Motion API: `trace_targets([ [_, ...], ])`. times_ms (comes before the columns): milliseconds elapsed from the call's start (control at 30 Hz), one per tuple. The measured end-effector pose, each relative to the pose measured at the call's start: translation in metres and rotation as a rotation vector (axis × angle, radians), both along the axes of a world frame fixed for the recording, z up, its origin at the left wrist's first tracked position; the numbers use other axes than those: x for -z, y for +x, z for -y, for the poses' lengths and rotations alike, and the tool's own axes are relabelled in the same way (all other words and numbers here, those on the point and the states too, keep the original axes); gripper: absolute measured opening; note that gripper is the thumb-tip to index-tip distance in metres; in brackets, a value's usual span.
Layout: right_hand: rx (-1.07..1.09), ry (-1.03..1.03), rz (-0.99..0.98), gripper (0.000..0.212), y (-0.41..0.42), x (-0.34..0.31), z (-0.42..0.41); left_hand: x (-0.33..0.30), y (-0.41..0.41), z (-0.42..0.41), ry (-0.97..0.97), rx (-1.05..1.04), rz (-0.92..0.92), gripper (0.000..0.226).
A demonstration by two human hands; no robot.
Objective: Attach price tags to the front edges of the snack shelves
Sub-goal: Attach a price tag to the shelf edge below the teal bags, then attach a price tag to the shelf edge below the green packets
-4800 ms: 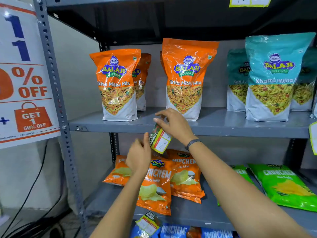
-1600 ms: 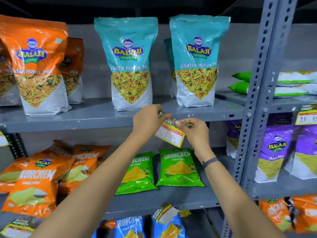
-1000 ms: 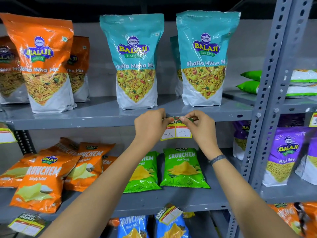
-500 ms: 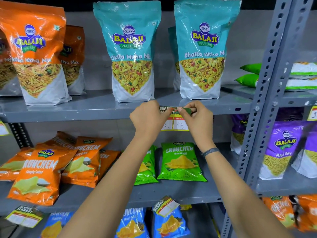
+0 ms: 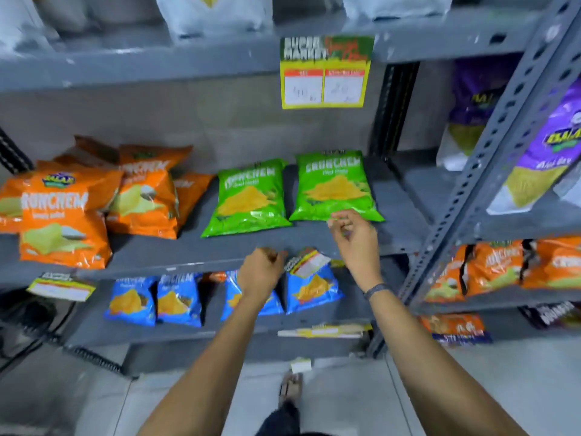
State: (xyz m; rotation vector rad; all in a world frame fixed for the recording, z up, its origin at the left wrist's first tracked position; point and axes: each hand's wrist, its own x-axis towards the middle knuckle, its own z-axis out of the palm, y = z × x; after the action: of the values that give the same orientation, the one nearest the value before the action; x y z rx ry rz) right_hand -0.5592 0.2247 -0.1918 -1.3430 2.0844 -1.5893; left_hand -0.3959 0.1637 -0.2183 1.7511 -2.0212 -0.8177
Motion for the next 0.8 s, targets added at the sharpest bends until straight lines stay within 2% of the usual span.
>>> trace_targets([
  [133,-0.149,0.258,-0.094,0.022,0.010,0.040,-0.001,0.054,0.002,0.002,0.212,0.085,0.031,0.036],
  [233,-0.211,0.348,-0.233,0.031,0.015,0.050,0.007,0.064,-0.004,0.006,0.263,0.070,-0.072,0.027],
  [300,-0.209,0.397,-0.324,0.030,0.017,0.052,0.017,0.067,-0.007,0.010,0.246,0.090,-0.146,0.022],
  [400,-0.176,0.453,-0.409,0.017,0.020,0.051,0.032,0.068,-0.008,0.017,0.202,0.142,-0.173,0.027],
  [567,-0.175,0.539,-0.330,0.005,0.014,0.045,0.052,0.068,-0.006,0.021,0.123,0.221,-0.147,0.036],
  [667,-0.217,0.611,-0.254,0.004,0.008,0.041,0.061,0.062,-0.003,0.020,0.101,0.246,-0.134,0.041],
  [800,-0.244,0.608,-0.196,0.010,0.003,0.040,0.060,0.052,0.002,0.021,0.058,0.279,-0.074,0.040],
])
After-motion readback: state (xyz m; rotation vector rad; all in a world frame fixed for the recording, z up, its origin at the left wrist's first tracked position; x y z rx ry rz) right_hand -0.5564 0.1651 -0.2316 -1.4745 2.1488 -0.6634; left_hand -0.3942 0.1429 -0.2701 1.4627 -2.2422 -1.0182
